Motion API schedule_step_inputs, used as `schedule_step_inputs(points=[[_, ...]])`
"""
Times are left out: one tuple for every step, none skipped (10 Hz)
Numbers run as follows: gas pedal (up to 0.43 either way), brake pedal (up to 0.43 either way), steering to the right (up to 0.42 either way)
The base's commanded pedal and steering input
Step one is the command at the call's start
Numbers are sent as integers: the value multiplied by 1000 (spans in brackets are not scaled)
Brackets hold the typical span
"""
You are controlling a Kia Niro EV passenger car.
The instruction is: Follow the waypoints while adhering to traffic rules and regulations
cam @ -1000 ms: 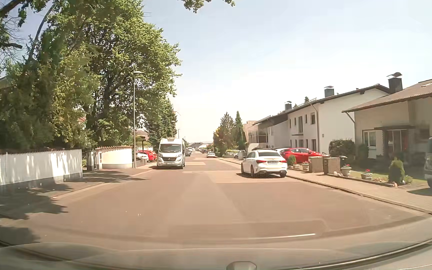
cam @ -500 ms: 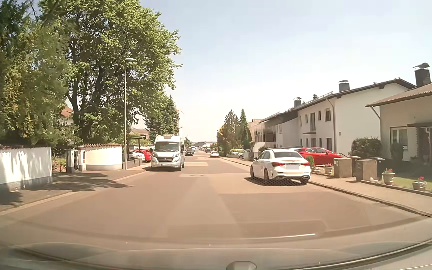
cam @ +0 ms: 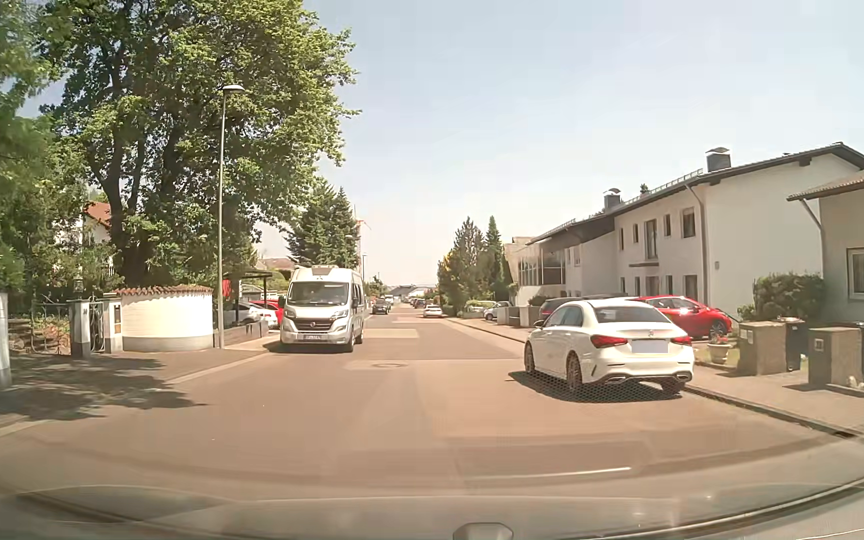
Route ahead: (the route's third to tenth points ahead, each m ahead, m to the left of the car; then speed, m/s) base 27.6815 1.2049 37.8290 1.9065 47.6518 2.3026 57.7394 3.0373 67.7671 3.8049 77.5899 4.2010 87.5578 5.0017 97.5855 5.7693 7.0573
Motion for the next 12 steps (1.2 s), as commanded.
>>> schedule_step_inputs(points=[[0,140,-4],[0,146,-4],[0,146,-4],[0,146,-4],[0,146,-5],[0,146,-6],[0,146,-7],[0,146,-7],[0,146,-7],[0,146,-6],[0,146,-5],[0,146,-3]])
